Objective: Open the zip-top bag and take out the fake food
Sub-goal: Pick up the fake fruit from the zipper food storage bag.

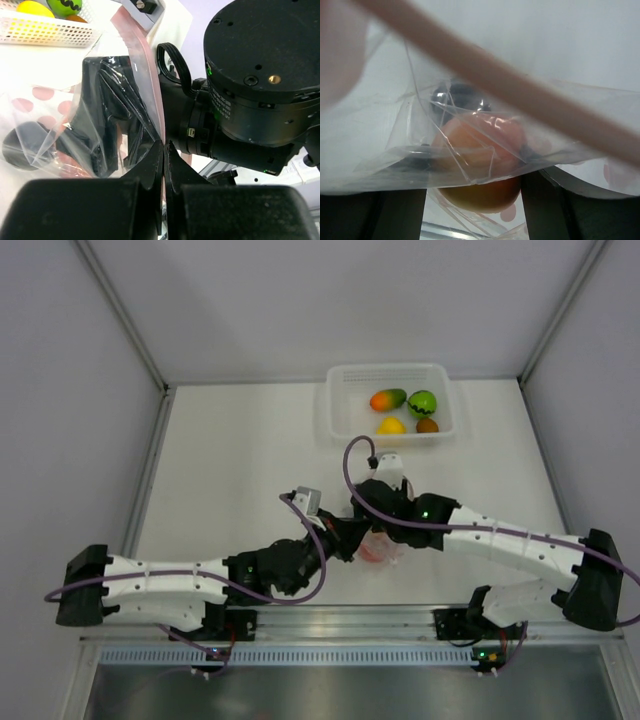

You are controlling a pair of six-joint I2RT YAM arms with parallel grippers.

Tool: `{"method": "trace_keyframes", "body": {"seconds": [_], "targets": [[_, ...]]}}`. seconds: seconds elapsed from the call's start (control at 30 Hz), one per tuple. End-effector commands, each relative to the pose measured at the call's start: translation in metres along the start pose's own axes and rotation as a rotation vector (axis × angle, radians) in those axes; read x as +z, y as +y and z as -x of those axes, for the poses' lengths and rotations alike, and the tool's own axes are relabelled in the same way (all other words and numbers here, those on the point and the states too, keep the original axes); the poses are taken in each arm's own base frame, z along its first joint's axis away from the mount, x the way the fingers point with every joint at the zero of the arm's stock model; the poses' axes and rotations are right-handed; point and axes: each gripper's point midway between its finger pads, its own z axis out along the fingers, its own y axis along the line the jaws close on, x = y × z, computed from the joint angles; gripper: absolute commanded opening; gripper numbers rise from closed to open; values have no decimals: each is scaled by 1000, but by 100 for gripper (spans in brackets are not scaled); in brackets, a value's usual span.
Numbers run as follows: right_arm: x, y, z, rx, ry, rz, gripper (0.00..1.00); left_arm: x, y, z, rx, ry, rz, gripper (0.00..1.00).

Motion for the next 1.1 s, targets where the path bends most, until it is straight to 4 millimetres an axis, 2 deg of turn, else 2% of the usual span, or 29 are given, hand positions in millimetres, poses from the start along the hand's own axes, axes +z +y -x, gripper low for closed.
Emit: {"method": "trace_keyframes", "body": {"seconds": [0.0,0.03,0.07,0.17,0.3,0.43,0.63,0.8,0.97,1.07], "targets": [[-15,-4,15,34,-40,-24,28,4,0,-1,7,-18,2,0],[-19,-8,15,38,-47,-23,28,4,3,-1,8,-20,13,0],[-17,-14,6,22,-41,-29,28,3,9,-4,-1,-21,29,0],[-11,-21,-4,31,-63,-8,28,-2,25,-1,-37,-55,83,0],[8,-17,-26,-14,-27,8,28,-6,27,7,-66,-78,85,0],[28,-14,-45,-51,20,-15,29,-6,25,7,-64,-73,78,0],[37,-21,-58,-65,52,-59,37,-8,28,4,-69,-69,79,0],[33,-26,-57,-57,45,-61,44,-7,26,4,-69,-66,76,0],[36,-41,-64,-49,64,-95,54,-6,27,3,-61,-64,79,0],[36,-43,-65,-40,67,-94,55,-7,27,3,-63,-67,81,0]]}}
